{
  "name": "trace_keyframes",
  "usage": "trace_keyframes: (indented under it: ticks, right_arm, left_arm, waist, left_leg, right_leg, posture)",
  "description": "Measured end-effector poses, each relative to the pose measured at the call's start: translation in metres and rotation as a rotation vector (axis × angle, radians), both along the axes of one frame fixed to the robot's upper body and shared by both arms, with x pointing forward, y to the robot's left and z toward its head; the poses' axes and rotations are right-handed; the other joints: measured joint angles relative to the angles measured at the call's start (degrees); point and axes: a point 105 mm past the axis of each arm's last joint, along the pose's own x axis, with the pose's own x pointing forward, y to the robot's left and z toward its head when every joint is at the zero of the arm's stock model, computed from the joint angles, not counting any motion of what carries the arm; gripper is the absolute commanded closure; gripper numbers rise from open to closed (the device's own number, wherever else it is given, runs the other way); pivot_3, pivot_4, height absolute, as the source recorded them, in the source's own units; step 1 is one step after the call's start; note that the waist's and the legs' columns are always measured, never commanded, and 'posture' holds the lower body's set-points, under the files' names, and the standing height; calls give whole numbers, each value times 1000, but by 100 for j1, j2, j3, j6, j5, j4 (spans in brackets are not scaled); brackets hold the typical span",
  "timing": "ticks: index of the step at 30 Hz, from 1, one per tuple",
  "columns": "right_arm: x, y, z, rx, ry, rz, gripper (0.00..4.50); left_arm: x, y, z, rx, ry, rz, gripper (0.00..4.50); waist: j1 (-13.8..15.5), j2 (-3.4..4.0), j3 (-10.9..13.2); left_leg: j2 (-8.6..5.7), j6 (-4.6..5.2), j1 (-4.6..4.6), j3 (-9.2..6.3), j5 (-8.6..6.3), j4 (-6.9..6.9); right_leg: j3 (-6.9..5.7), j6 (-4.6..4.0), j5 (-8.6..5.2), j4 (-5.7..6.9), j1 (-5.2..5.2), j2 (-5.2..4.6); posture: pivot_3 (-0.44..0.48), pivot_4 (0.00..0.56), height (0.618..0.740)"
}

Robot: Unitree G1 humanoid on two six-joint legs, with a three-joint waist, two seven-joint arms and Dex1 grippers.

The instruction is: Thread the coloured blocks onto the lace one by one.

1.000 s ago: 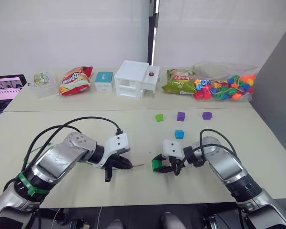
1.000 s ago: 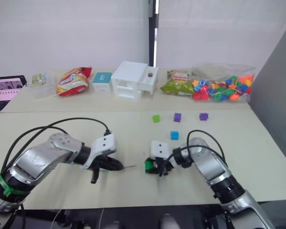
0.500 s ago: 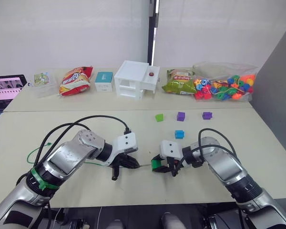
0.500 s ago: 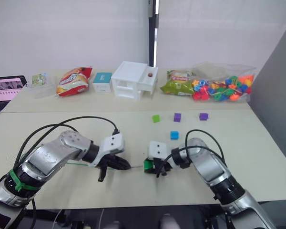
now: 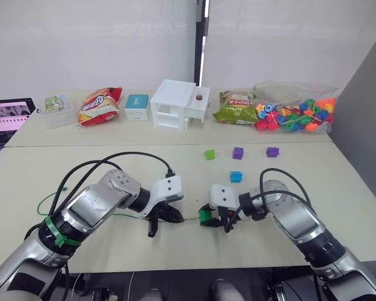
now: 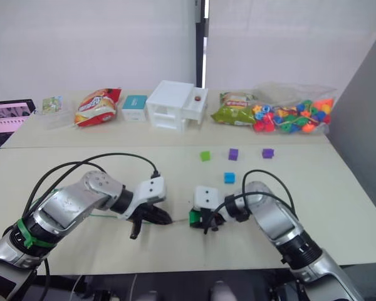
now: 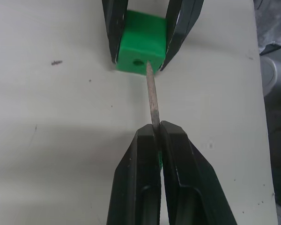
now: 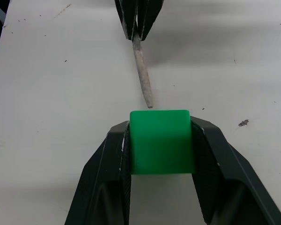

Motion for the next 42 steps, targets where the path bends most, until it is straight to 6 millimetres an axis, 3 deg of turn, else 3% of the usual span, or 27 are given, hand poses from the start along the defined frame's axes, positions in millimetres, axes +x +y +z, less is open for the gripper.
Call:
trace_keyframes:
  ticks: [12,38,42]
  right_arm:
    - [0,-2,1,-13,2,-16,3312]
    - [-9,8,-1,-7,21,-1,3312]
    - [-8,8,-1,-9,22,-12,3312]
  left_arm:
    - [3,-11,4,-12,-16,-10,4500]
    - [5,-38,-11,-53,-1,-62,4500]
    - [4,-35,-19,-87,4,-83,3170]
  waist:
    - [16,0,0]
    - [21,0,-1]
    - [24,-1,-2]
  left_leg:
    - [-1,0,-1,0,0,2]
    - [-2,0,-1,-2,0,4]
    - [-2,-1,1,-2,1,6]
  right_leg:
    - [0,0,0,-1,3,-1]
    - [-1,0,0,-1,3,-2]
    - [-1,0,0,-1,6,-2]
  posture:
    - [0,150,740]
    - [0,150,740]
    - [0,150,740]
